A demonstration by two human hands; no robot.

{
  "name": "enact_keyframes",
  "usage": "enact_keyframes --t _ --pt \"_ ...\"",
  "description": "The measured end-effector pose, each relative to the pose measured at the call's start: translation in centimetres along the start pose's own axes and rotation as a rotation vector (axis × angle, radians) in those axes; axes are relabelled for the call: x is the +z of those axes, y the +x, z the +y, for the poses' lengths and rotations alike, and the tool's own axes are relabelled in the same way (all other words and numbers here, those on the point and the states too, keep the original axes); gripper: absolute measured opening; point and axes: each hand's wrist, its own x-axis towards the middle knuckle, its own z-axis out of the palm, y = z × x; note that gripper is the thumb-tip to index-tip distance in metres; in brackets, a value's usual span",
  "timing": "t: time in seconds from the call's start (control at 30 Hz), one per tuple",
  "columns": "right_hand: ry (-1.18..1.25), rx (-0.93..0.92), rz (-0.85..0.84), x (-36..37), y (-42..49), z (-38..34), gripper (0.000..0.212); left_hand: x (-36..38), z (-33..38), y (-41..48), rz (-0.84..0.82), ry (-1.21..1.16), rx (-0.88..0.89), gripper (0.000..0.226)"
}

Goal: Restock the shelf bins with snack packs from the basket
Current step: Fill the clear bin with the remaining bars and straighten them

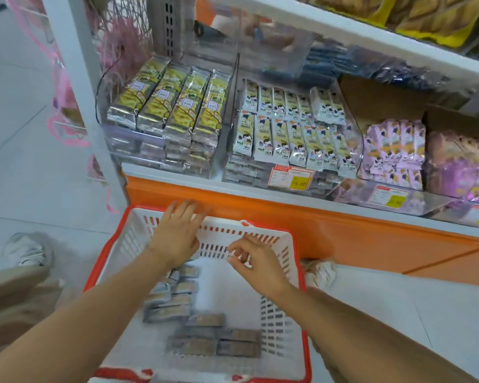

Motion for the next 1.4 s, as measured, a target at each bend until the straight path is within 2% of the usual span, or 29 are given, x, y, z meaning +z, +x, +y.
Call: enact_keyframes --t 0.13,0.3,0.43,0.63,0.8,1.0,1.13,1.23,1.4 --pt "-0.053 0.121 -0.232 4.7 -1.0 3.6 0.023 2.6 -1.2 -0.5 -0.113 0.014 -0.083 0.083" --pt "-0.084 0.2 -0.497 10.1 -2.8 7.2 0.028 5.3 -2.3 -0.3 -0.111 0.002 -0.11 0.084" --pt "-0.14 0.269 -0.581 13.3 -3.4 9.0 0.029 6.6 -2.1 -0.3 -0.071 -0.009 -0.095 0.079" --pt "-0.218 0.347 -0.581 17.5 -3.8 10.3 0.037 7.3 -1.6 -0.4 -0.111 -0.023 -0.157 0.077" --pt "-0.353 0.331 -0.639 19.0 -3.8 11.0 0.027 7.4 -1.6 -0.3 -0.082 -0.059 -0.164 0.079" --pt "-0.296 0.295 -0.586 18.4 -3.6 11.3 0.033 7.0 -1.4 -0.1 -0.139 -0.061 -0.174 0.078" --pt "-0.121 0.302 -0.502 16.0 -2.7 11.2 0.033 6.1 -0.9 0.1 -0.18 -0.036 -0.191 0.079" --pt "0.08 0.37 -0.357 13.5 -2.2 10.4 0.026 5.5 -0.6 0.1 -0.169 -0.055 -0.194 0.078" --pt "0.299 0.344 -0.206 9.0 -1.6 8.6 0.023 4.2 0.0 -0.5 -0.17 -0.058 -0.155 0.077"
